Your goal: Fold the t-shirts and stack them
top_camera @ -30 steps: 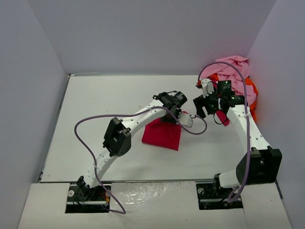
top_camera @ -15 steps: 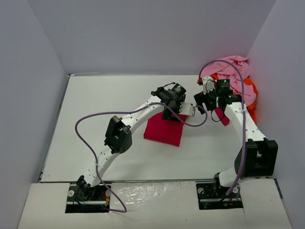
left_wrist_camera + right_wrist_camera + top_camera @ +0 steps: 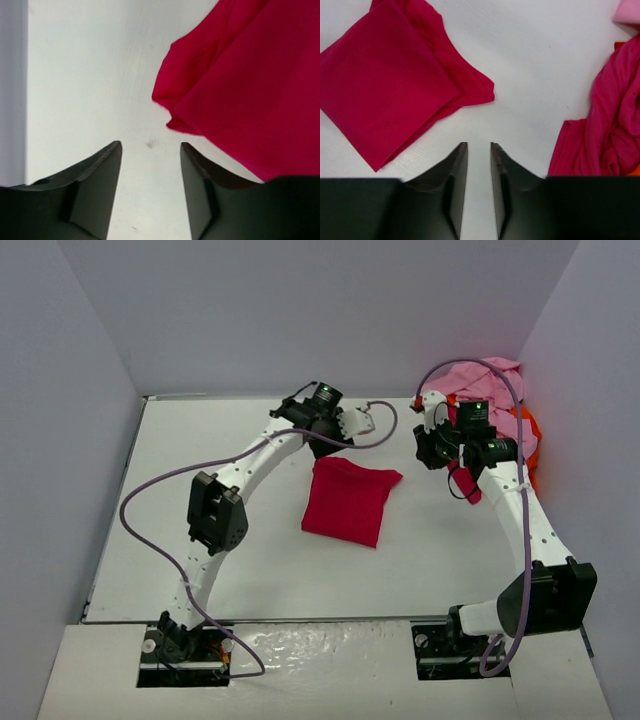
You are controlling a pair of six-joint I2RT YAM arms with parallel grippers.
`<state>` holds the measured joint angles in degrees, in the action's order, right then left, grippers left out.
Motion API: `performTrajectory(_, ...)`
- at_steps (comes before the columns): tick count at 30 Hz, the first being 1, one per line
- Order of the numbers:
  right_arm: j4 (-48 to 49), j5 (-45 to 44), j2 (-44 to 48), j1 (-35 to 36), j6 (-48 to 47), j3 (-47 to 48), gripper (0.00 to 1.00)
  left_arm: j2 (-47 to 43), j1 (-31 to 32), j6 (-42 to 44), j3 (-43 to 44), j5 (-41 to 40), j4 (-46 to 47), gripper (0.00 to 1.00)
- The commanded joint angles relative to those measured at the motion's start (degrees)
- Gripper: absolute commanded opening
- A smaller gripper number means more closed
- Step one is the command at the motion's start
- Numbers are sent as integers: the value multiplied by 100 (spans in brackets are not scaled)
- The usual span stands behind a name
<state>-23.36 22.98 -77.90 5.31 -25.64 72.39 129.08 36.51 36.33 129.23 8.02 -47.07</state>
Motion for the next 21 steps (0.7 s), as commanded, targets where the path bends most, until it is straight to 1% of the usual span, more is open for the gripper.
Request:
performTrajectory(1,-150,319,-141,93,171,555,29,-953,-800,-1272,-313,1121,45,51)
performTrajectory(2,-170,237,-172,93,216,610,36,-1048,-955,-1440,-456,1358,21,53)
performTrajectory(3,-174,138,-206,93,251,653,57,-1152,-1124,-1510,-560,1621,12,58)
performTrajectory(4,-180,48,-236,93,281,693,73,-1249,-1281,-1593,-679,1874,18,64)
performTrajectory(5,-192,-7,-248,93,293,717,74,-1321,-1395,-1724,-858,2090,76,75)
performTrajectory(6,-208,10,-252,93,290,717,74,-1341,-1427,-1786,-965,2150,67,80)
performTrajectory(8,-234,151,-248,105,329,676,75,-1326,-1597,-1991,-1065,2743,-56,84)
performTrajectory(12,-248,157,-154,104,376,591,77,-1069,-1606,-2127,-1116,3496,-441,87)
performTrajectory(16,-256,45,7,94,367,507,78,-902,-1603,-2515,-1347,4279,-312,86)
performTrajectory(21,-248,-85,128,93,338,412,78,-442,-1568,-2793,-1271,4813,-388,86)
